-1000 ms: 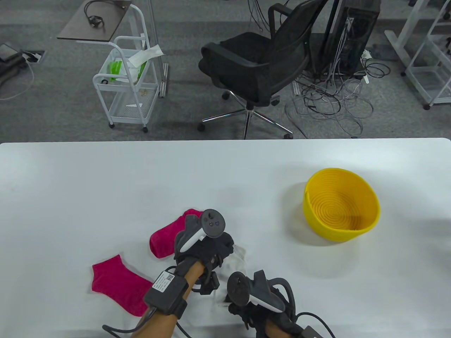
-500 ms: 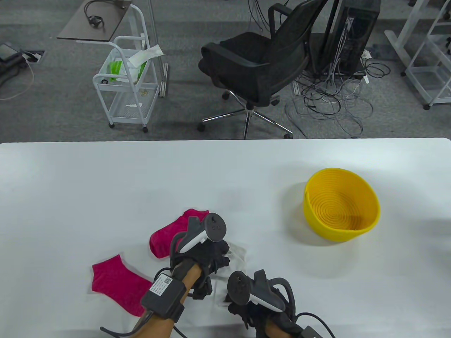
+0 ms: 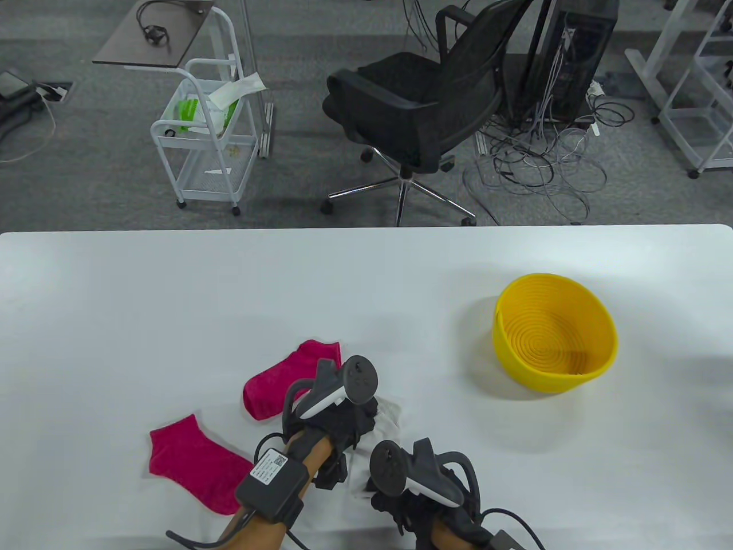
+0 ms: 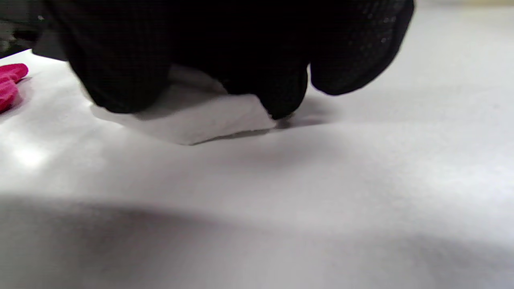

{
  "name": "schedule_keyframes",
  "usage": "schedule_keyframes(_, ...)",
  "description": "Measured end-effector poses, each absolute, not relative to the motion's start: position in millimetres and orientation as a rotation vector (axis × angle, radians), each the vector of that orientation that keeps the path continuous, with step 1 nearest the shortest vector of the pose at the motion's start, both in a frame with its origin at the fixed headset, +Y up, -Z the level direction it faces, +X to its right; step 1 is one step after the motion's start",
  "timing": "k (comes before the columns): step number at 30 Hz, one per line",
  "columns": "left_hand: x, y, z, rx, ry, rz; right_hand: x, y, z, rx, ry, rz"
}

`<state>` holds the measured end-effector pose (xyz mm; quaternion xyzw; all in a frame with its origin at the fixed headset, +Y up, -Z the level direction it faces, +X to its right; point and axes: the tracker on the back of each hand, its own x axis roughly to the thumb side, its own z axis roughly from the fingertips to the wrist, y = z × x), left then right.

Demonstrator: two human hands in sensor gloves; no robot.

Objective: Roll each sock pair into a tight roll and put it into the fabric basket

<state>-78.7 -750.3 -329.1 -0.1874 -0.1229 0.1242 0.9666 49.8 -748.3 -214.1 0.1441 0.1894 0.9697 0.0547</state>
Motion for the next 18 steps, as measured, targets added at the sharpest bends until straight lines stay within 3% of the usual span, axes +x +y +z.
schedule_keyframes(9, -89, -735, -332, -0.305, -0.228, 0.436, 57, -742, -216, 0.416, 0.602, 2.885)
schedule_keyframes(18, -87, -735, -335, -0.265, -0.209, 0.437, 67, -722, -213, 0.427, 0.537, 2.818)
